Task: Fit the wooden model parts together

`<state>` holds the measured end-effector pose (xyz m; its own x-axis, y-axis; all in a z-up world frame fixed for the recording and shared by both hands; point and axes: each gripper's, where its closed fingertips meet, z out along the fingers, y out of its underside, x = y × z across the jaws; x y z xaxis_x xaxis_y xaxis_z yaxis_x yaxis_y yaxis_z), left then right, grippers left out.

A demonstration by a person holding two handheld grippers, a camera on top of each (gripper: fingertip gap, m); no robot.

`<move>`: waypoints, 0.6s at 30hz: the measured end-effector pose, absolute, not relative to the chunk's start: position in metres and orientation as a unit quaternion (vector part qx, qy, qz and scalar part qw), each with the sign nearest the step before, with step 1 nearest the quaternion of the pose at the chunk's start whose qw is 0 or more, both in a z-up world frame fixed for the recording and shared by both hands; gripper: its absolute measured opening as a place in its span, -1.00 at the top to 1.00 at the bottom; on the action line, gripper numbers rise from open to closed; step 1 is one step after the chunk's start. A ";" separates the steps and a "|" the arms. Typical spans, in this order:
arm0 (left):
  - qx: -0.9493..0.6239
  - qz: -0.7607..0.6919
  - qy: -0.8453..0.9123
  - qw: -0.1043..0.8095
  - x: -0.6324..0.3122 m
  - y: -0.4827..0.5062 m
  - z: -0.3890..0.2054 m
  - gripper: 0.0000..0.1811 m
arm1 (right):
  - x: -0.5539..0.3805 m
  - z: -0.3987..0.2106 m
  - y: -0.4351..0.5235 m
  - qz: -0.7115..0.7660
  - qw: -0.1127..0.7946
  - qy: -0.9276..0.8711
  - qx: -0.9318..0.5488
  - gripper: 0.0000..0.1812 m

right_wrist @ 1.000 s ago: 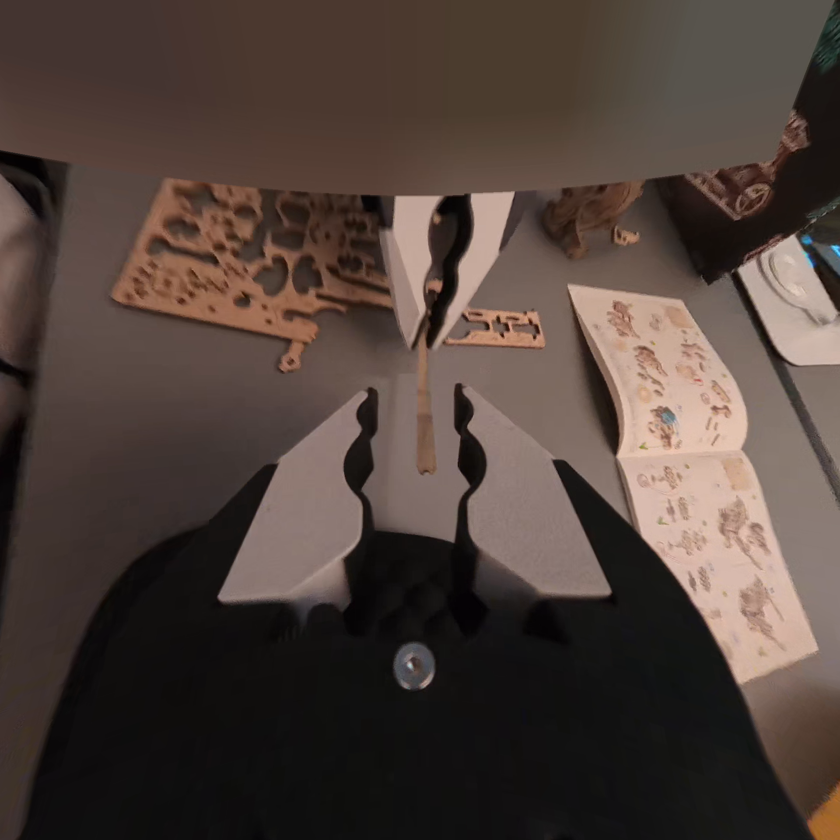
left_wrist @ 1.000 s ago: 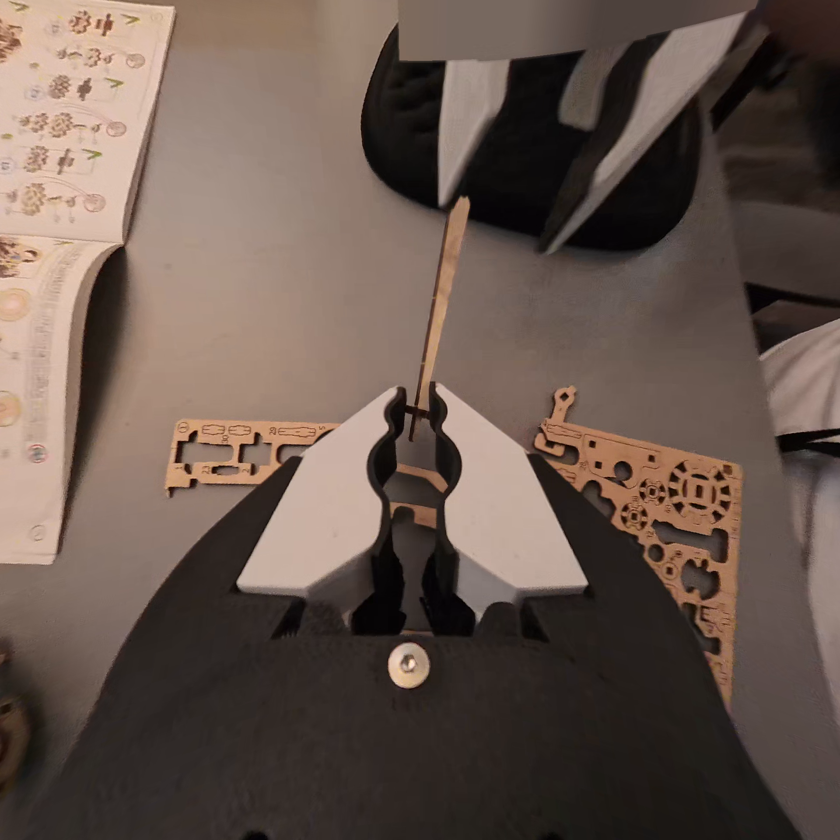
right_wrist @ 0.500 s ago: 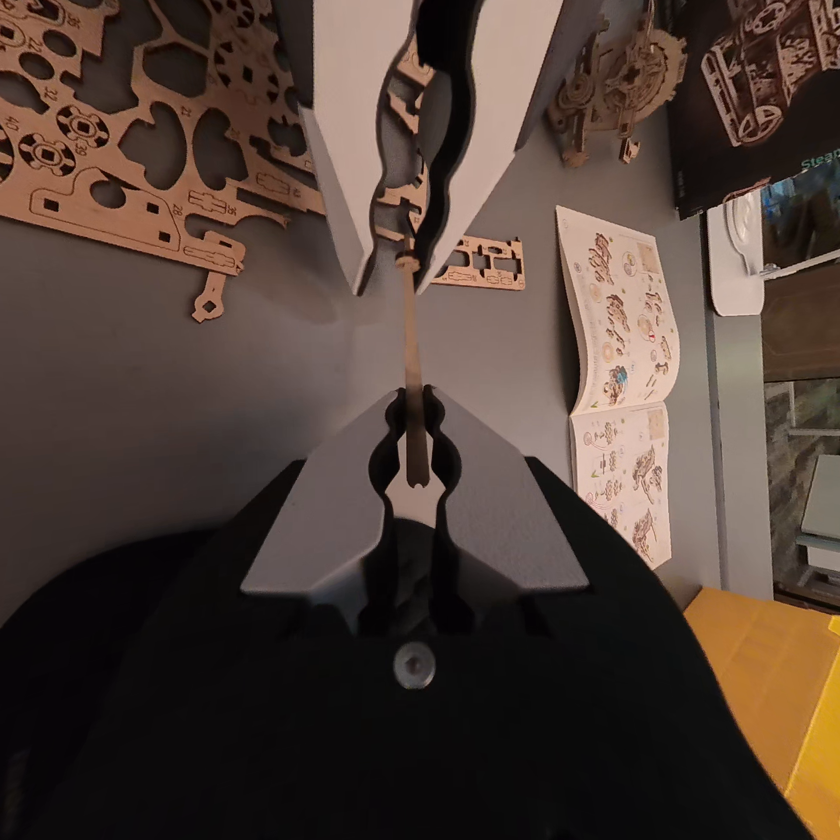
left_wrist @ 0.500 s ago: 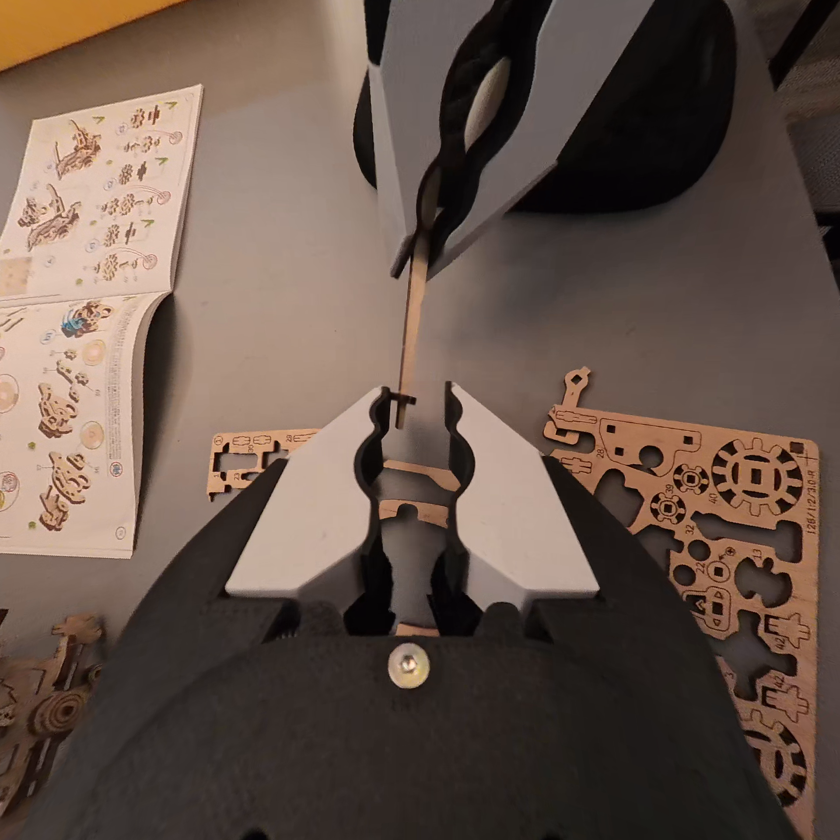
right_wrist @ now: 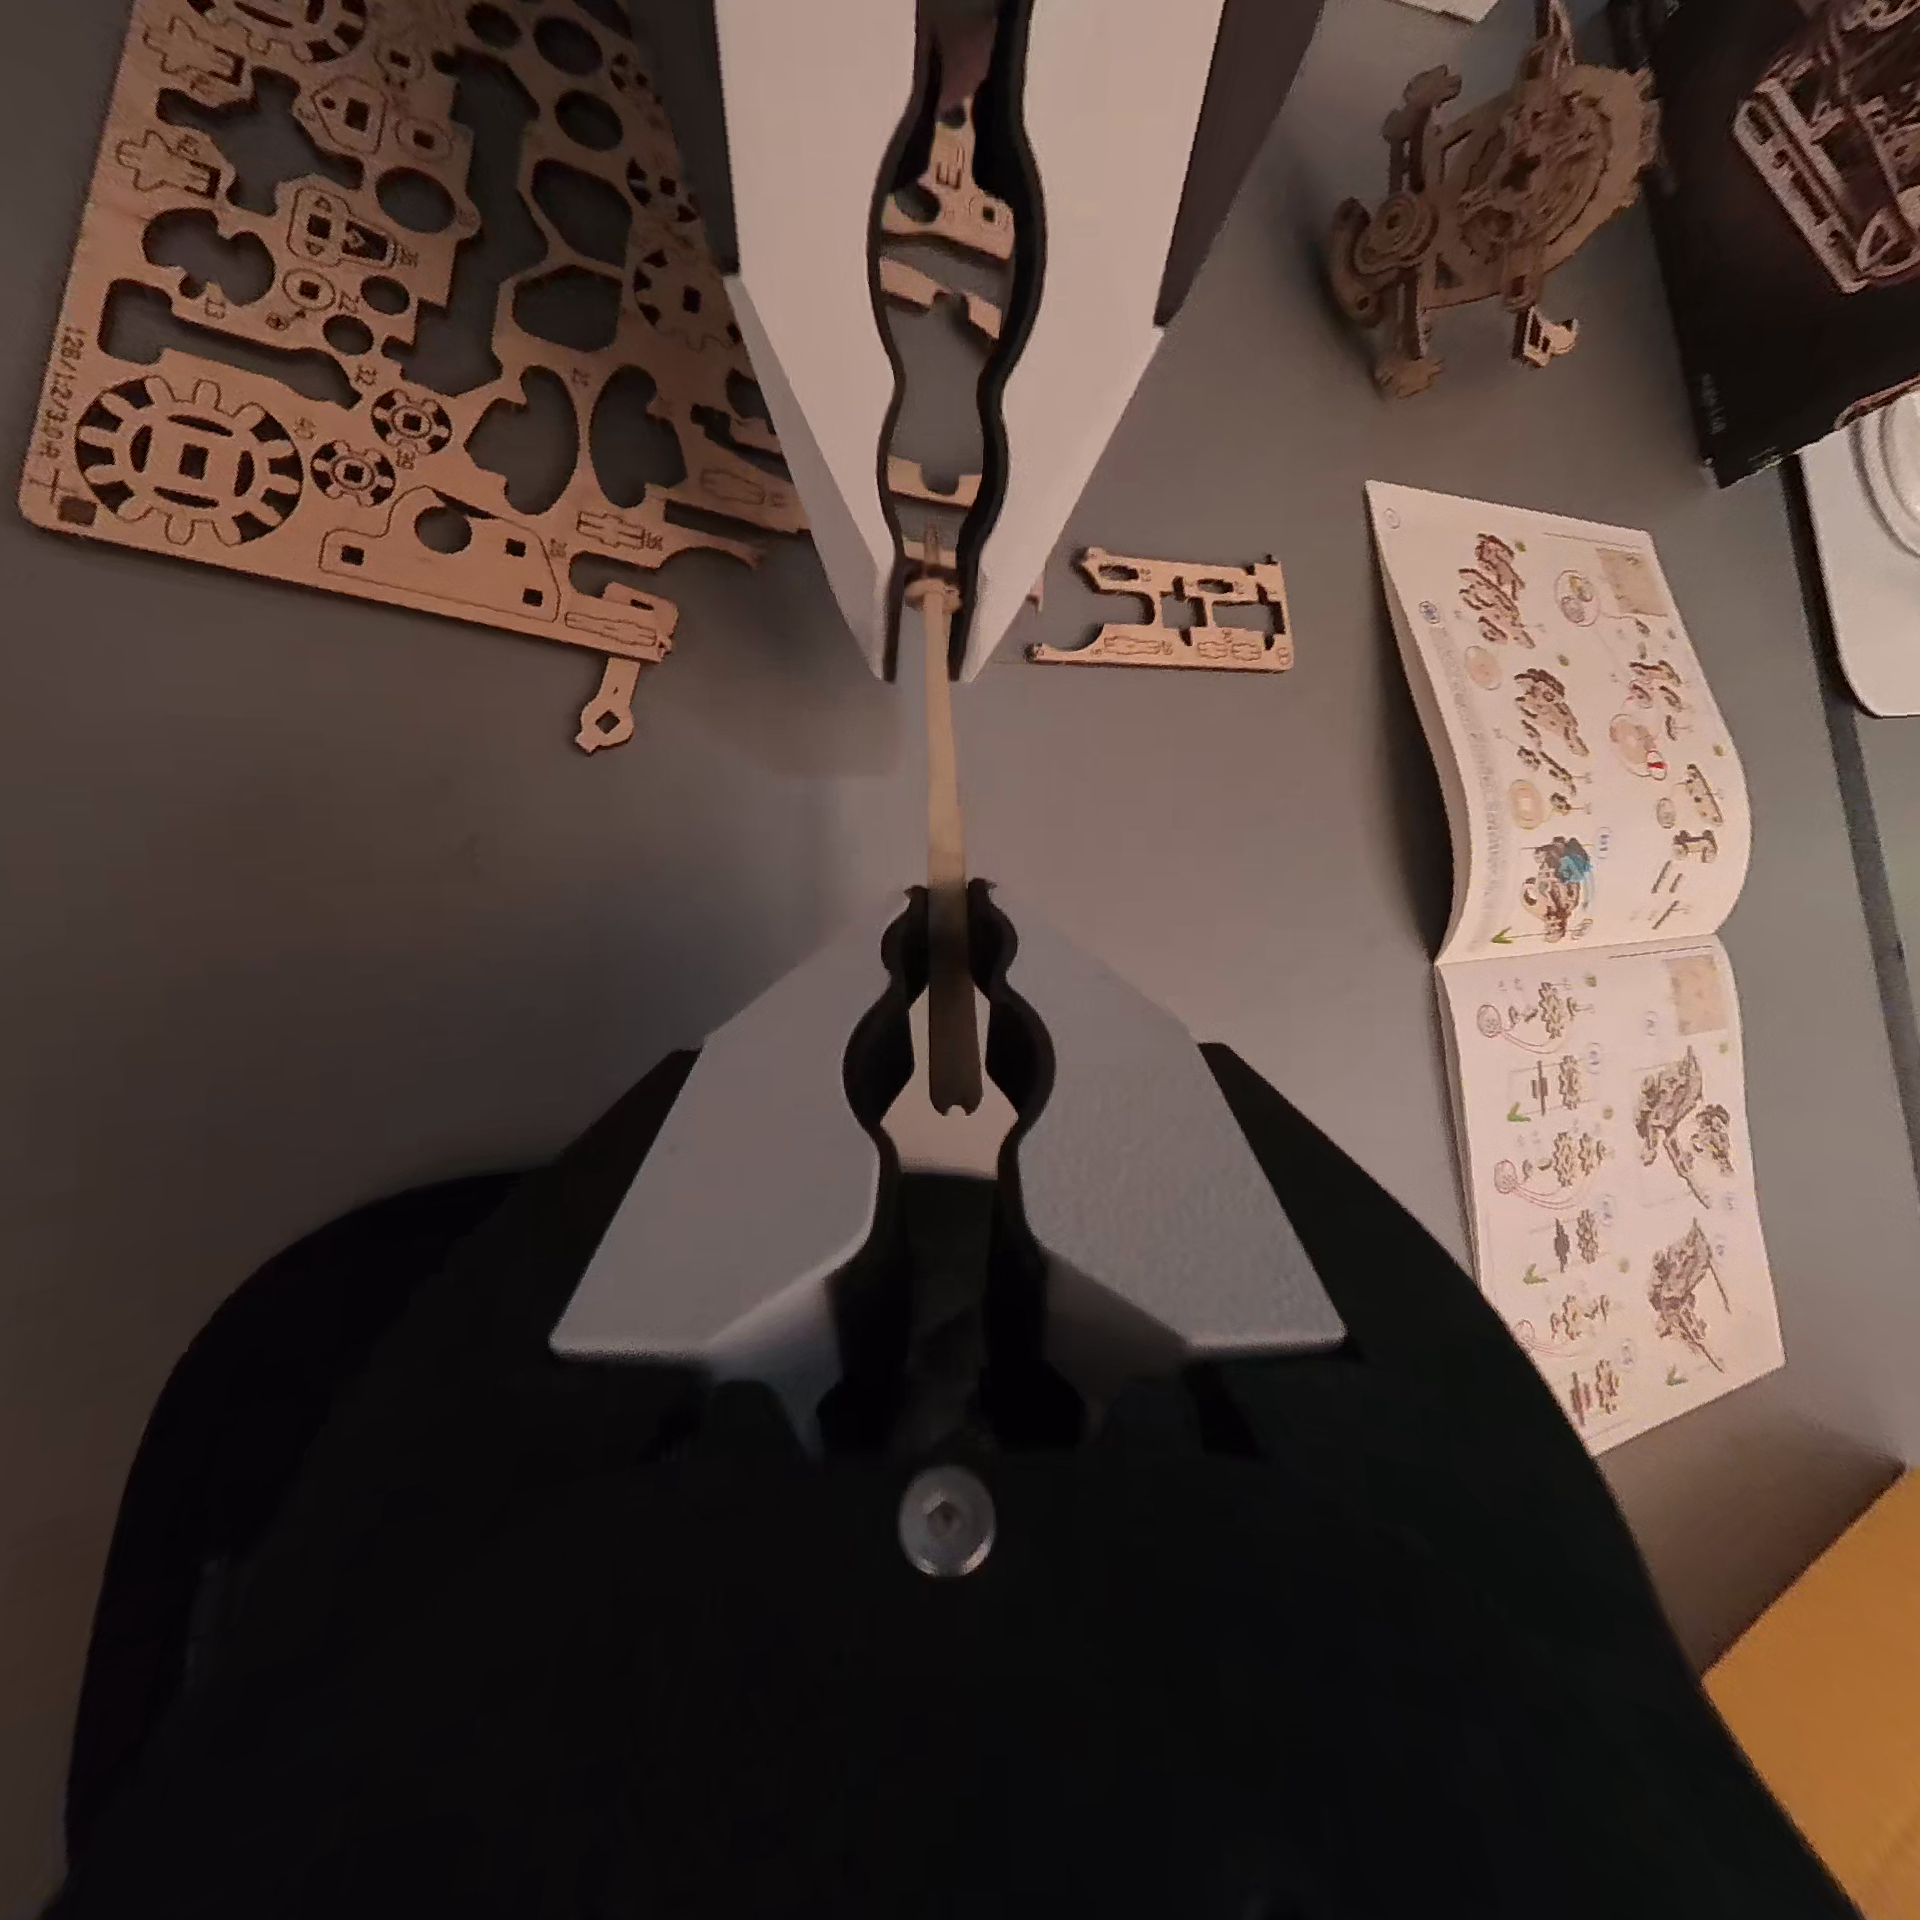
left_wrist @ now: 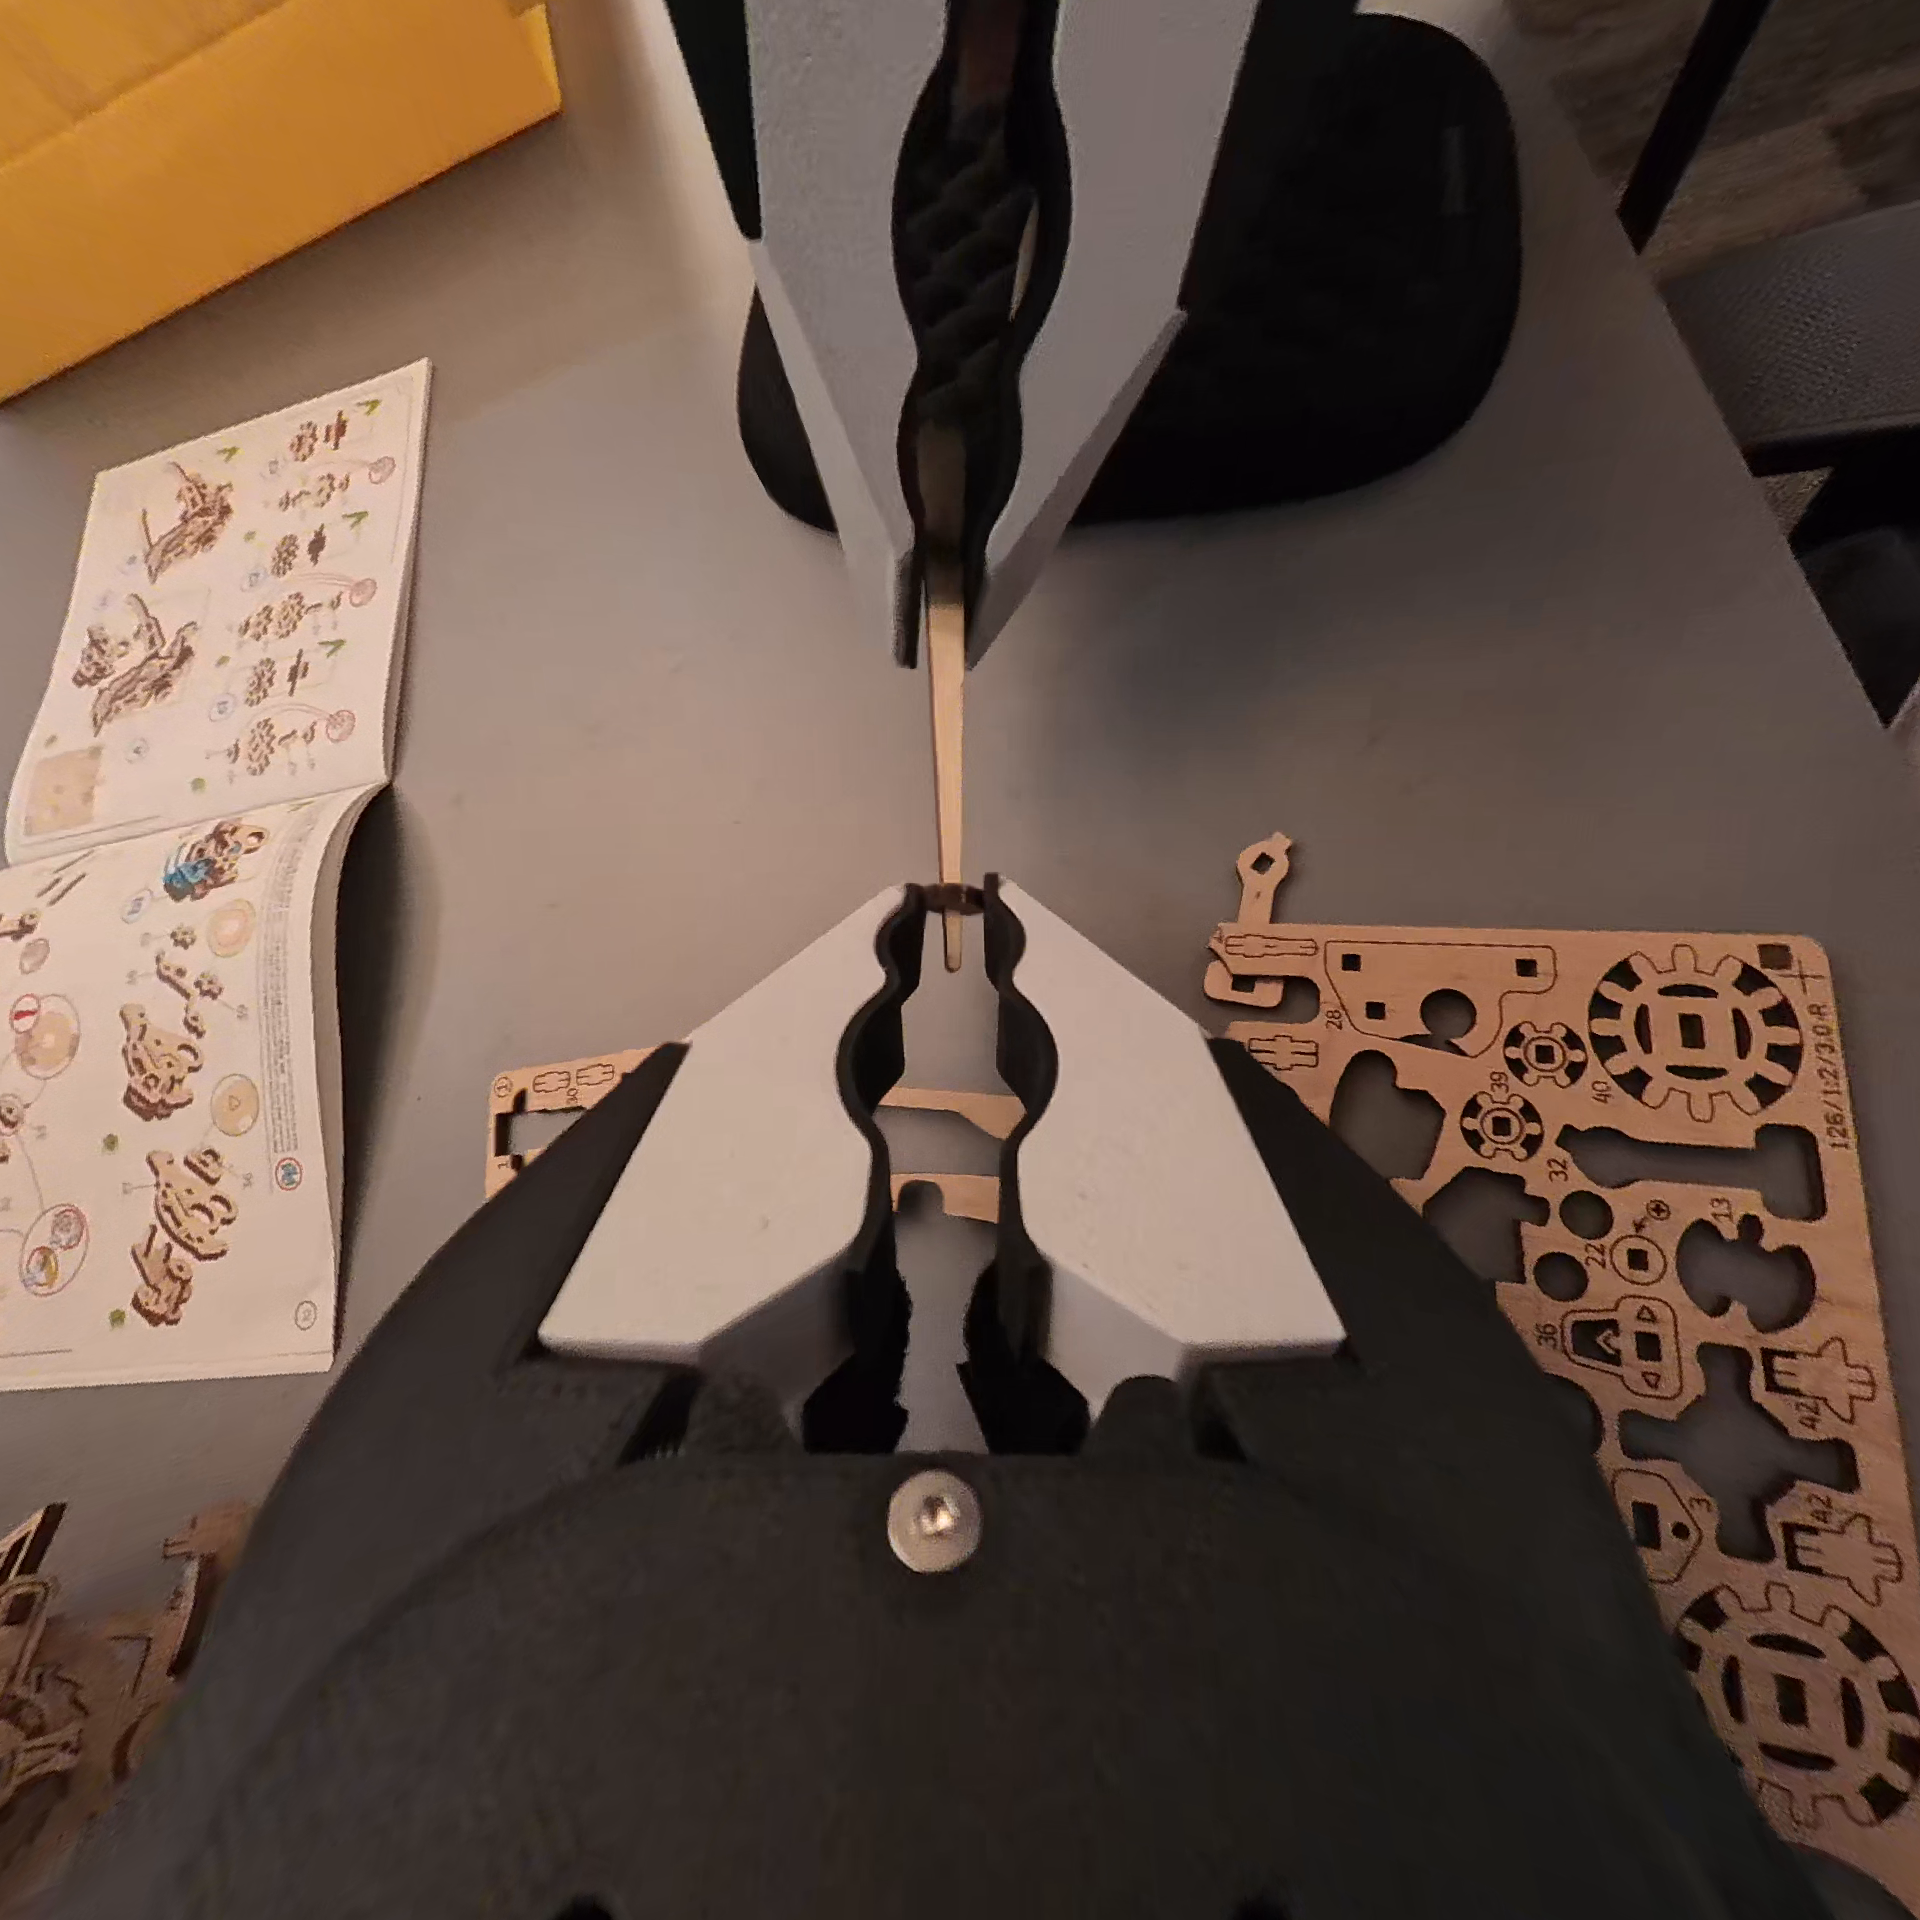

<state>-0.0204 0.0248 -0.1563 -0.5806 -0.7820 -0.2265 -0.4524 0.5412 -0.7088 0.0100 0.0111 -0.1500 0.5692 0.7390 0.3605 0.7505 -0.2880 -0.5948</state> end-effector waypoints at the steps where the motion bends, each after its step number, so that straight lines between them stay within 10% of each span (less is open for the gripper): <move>1: -0.366 -0.306 0.836 0.270 -0.021 0.024 -0.156 0.90 | 0.010 -0.151 0.011 -0.008 0.374 -0.466 -0.802 0.94; 18: -0.387 -0.328 0.825 0.249 -0.021 0.025 -0.157 0.91 | 0.004 -0.149 0.010 0.017 0.390 -0.445 -0.806 0.95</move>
